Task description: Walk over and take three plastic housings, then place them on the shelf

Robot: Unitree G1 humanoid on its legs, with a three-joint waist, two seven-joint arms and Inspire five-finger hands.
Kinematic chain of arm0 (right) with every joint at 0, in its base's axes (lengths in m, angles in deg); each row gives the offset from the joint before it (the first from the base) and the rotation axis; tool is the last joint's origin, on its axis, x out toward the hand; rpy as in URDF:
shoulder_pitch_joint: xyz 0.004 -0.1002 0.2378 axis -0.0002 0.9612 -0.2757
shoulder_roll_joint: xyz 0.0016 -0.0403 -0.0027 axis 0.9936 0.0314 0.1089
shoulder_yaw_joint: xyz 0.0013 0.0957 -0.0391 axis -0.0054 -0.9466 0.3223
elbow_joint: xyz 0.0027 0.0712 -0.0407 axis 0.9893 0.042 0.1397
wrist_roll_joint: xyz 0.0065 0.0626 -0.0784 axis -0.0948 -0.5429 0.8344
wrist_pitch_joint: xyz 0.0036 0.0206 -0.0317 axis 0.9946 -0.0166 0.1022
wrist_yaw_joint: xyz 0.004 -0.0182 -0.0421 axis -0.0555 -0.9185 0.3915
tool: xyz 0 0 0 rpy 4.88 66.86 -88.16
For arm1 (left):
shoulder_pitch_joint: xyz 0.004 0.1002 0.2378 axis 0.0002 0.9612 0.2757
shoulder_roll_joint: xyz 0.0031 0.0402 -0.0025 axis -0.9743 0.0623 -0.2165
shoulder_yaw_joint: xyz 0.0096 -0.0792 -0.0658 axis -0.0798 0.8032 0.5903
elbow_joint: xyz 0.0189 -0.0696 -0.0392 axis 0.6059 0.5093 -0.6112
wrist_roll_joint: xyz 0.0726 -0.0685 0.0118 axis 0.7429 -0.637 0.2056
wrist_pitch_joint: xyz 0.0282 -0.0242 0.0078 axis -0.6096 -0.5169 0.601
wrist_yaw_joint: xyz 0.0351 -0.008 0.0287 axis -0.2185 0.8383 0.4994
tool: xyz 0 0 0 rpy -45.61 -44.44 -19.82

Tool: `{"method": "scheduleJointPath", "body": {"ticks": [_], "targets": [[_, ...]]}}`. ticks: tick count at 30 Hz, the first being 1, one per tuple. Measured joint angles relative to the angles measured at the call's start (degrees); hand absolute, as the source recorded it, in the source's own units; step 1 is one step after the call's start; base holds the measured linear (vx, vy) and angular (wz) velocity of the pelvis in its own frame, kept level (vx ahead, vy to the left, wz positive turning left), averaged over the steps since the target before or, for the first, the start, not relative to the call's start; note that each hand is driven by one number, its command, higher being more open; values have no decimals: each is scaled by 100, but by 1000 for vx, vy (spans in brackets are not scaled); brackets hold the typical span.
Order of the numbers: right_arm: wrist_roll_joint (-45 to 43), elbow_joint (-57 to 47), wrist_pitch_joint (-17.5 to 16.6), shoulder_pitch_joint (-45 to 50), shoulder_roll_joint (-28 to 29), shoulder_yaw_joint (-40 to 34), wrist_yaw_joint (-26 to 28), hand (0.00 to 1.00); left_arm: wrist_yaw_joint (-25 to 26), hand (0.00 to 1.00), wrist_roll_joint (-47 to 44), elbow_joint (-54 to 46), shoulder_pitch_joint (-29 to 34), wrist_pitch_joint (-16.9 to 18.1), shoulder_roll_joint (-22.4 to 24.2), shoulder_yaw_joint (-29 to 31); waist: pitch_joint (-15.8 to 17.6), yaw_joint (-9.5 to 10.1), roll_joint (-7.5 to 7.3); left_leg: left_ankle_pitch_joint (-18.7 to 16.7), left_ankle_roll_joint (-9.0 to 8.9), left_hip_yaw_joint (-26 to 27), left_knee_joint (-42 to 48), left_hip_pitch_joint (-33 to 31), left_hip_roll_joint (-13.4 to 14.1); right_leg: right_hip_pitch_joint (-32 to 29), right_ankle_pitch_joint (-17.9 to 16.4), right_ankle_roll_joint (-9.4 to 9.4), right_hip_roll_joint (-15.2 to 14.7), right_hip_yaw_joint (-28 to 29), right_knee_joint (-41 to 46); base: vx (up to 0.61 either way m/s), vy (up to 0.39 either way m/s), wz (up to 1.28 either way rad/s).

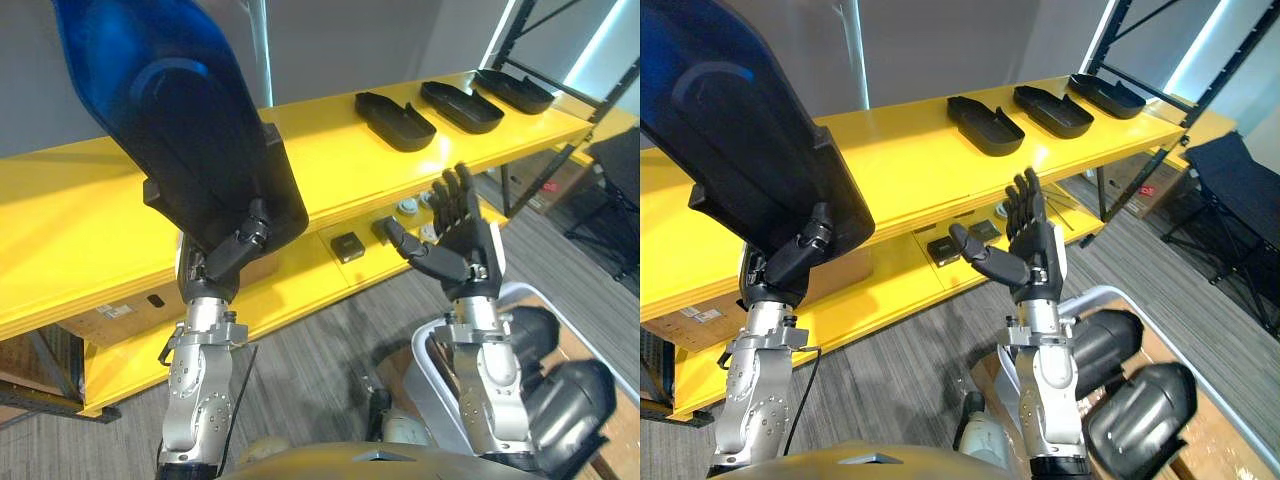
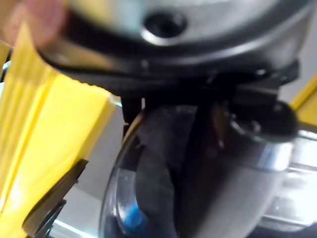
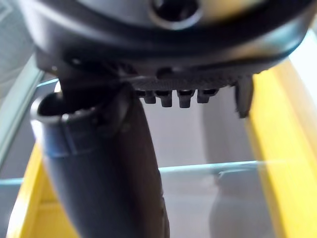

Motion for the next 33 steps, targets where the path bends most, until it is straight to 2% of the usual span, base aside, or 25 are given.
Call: {"method": "scheduleJointPath", "body": {"ticks": [1,2,3,4,5,6,7,8,9,10,12,13,15,16,17,18,19,20,22,23,24,25,26,30,33], "targets": [[-50,-130,-5,-20,-87,-15,29,100,0,0,-1,0,-1,3,1,-6,-15,-9,-23,-141,-44,-52,89,64,16,114,49,-13,22,75,36,384,-316,71],[-146,-302,-11,-71,-280,-81,60,100,4,0,-3,9,20,3,25,-36,-26,-20,112,-456,-128,-109,240,183,226,197,297,18,140,-8,370,377,-315,73],[-282,-320,0,-88,-390,-146,68,100,17,0,-3,11,104,3,69,-36,-102,-6,270,-537,-239,-111,574,204,458,305,-105,-71,292,-226,627,377,-302,67],[-386,-316,40,-100,-417,-182,80,100,30,0,-2,16,130,-3,96,-40,-102,7,307,-495,-288,-45,1029,54,539,409,-235,-120,352,-320,678,375,-310,50],[-553,-316,111,-96,-441,-255,121,100,35,0,-8,9,207,-2,120,-13,-85,44,375,-208,-295,61,2098,-331,742,644,-422,-204,511,-415,674,440,-354,22],[-598,-319,130,-102,-487,-343,218,100,31,0,-7,3,292,-3,171,66,-30,93,506,432,-312,144,3364,-876,1013,912,-584,-299,694,-436,604,425,-332,10],[-607,-315,130,-94,-502,-383,253,100,29,0,-6,9,339,-5,196,100,17,121,529,515,-395,179,3819,-1140,1177,1086,-630,-305,773,-469,513,449,-261,1],[-729,-257,126,-80,-447,-500,346,100,20,0,-5,31,366,-38,205,166,41,137,589,444,-354,402,4058,-1462,1444,1421,-675,-357,858,-554,298,287,-132,2],[-785,-206,124,-81,-413,-556,379,100,2,0,-4,55,366,-40,205,191,36,156,573,359,-327,584,3905,-1561,1535,1536,-681,-388,857,-568,193,352,-151,2],[-791,-183,115,-89,-365,-665,394,100,-50,0,-3,56,360,-27,216,208,33,183,558,263,-227,932,3169,-1628,1660,1799,-656,-342,836,-570,-50,354,-92,-5],[-770,-178,-15,-102,-277,-763,384,100,-125,0,25,44,322,6,272,181,32,200,557,336,-227,1206,1808,-1668,1696,2060,-646,-305,738,-562,-211,402,-11,-13],[-710,-173,-71,-108,-256,-756,340,100,-149,0,58,34,299,6,309,149,32,218,557,555,-271,1242,1138,-1684,1695,2106,-642,-292,668,-503,-196,388,92,-38],[-503,-163,-132,-109,-289,-722,163,100,-158,0,127,26,208,-5,292,60,27,266,559,1230,-239,1262,387,-1596,1614,2120,-765,-82,555,-362,-57,393,178,-49],[-503,-156,-159,-111,-319,-706,45,100,-144,0,245,27,109,-20,286,-91,-41,277,653,1890,-291,1293,-83,-1467,1551,2149,-916,153,535,-247,75,356,247,-25],[-516,-148,-154,-99,-227,-698,0,100,-157,0,252,25,59,-49,218,-132,-83,219,606,1784,-393,1341,-179,-1352,1476,2181,-970,229,462,-221,103,415,289,-8],[-517,-149,-154,-90,-54,-656,-71,100,-157,0,263,-34,14,-138,139,-185,-91,120,302,1851,-290,1440,-452,-1195,1216,2142,-972,277,195,-216,182,260,179,10],[-511,-153,-154,-90,9,-626,-70,100,-148,0,263,-63,13,-160,93,-211,-97,104,193,1858,-281,1492,-600,-1105,1138,2135,-950,308,117,-216,202,297,185,6],[-508,-154,-152,-85,142,-502,-67,100,-135,0,324,-66,14,-253,36,-219,-121,78,-24,1886,-238,1560,-870,-916,999,2126,-850,415,-12,-209,292,255,151,1],[-510,-161,-153,-78,256,-377,-51,100,-44,0,443,-61,33,-378,41,-184,-128,30,-38,1915,-201,1547,-1118,-711,1024,2016,-702,540,-23,-182,603,198,113,4],[-508,-169,-153,-46,289,-267,-39,100,-8,0,458,-52,44,-404,55,-159,-113,25,-3,1932,-194,1564,-1255,-589,1043,2011,-913,402,-45,-165,411,108,44,3],[-495,-192,-152,-12,304,-169,-24,100,2,0,458,-53,38,-404,73,-137,-153,25,-64,1936,-202,1581,-1308,-558,1011,2057,-837,407,-40,-202,44,82,7,2],[-456,-243,-152,32,364,-96,-4,100,5,0,458,-56,27,-405,64,-130,-202,30,-178,1931,-210,1612,-1318,-570,940,2087,-487,402,-31,-226,-273,74,-82,3],[-454,-301,-152,91,444,-71,44,100,5,0,468,-46,30,-497,86,-139,-244,28,-225,1935,-246,1627,-1351,-552,917,2174,-537,382,-48,-362,-364,70,-86,6],[-449,-414,-94,373,446,-110,-56,100,-21,0,502,-49,55,-837,200,-257,-248,31,83,2044,-362,1696,-1638,-451,968,2173,-530,390,-4,-386,-451,7,-33,-5],[-341,-465,16,449,446,-132,-92,100,-75,0,549,-52,51,-1089,200,-300,-260,-9,102,2139,-382,1778,-1878,-334,984,2168,-529,393,18,-374,-459,-40,-20,-14]]}}
